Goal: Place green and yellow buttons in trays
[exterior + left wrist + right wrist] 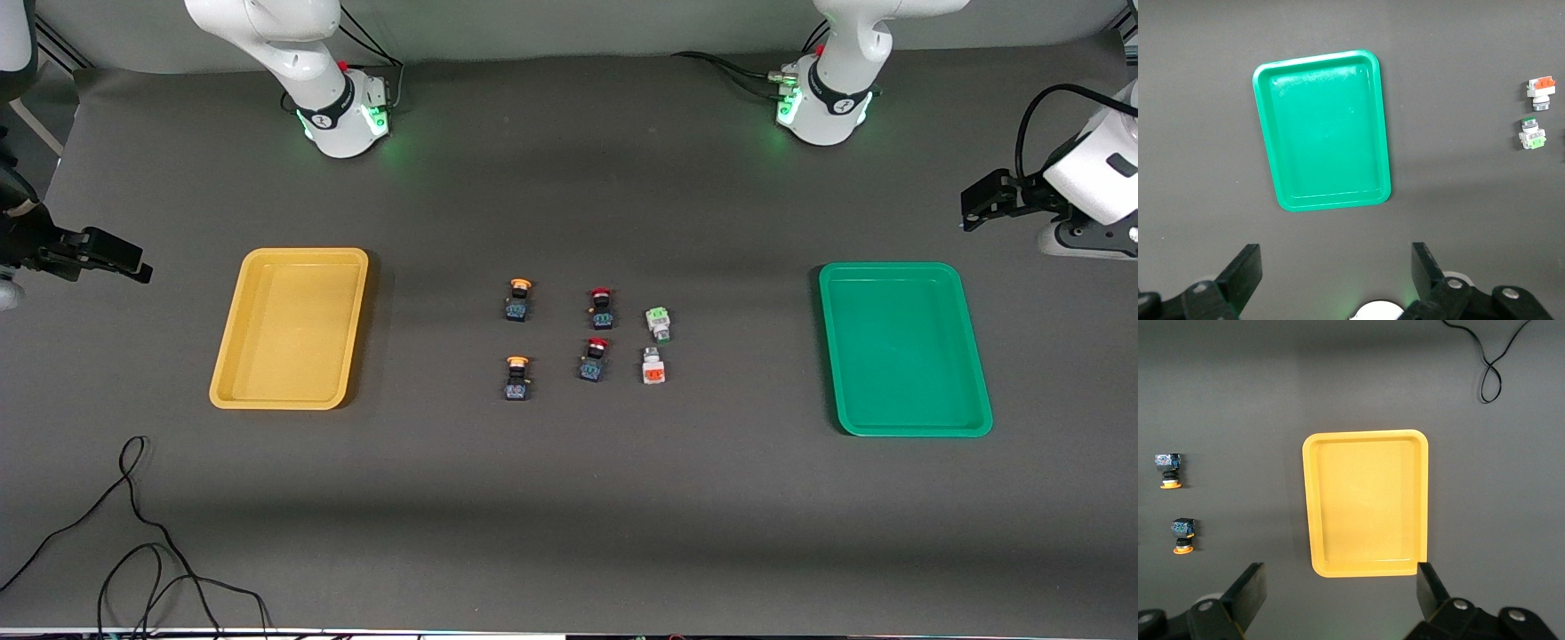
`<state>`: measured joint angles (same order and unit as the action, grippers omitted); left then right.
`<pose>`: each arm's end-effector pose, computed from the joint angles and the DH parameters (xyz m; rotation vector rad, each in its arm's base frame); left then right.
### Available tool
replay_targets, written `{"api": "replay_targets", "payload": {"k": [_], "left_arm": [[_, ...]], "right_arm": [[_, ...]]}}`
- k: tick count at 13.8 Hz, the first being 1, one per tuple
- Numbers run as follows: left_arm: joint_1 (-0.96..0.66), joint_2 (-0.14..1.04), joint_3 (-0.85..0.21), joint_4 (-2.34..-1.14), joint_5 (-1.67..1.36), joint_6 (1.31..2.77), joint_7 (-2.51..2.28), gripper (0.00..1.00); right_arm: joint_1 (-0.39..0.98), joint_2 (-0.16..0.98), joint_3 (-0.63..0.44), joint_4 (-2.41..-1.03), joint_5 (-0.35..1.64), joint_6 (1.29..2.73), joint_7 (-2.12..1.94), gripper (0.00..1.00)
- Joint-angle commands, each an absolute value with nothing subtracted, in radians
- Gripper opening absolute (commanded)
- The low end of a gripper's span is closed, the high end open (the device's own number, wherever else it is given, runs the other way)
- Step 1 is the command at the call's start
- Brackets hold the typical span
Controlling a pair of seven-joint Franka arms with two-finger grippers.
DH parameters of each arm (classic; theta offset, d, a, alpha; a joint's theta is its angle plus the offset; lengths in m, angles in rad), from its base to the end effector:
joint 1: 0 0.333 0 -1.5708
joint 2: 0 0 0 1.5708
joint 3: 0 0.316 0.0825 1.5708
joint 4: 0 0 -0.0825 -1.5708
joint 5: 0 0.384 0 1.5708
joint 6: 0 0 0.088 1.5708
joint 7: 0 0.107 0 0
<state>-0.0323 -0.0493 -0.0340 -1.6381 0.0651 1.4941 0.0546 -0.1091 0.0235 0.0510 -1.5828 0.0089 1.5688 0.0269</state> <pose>0.5290 -0.0282 0.6137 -3.0654 0.1824 0.1450 0.5596 -0.0319 0.6056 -3.1275 0.1332 0.0584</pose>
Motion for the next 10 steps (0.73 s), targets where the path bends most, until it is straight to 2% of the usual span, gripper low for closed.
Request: {"api": "replay_targets", "payload": {"k": [1,10], "left_arm": [[-0.028,-0.035,-0.035,-1.614,0.067,1.464,0.045,1.0],[-0.025,-0.034,-0.034,-1.612,0.067,1.459,0.044,1.0]], "right_arm": [[-0.121,0.005,0.063,-1.6,-0.012,1.574,0.02,1.0],[-0.111,-0.001,0.066,-1.629,-0.011,1.56,0.026,1.0]]}}
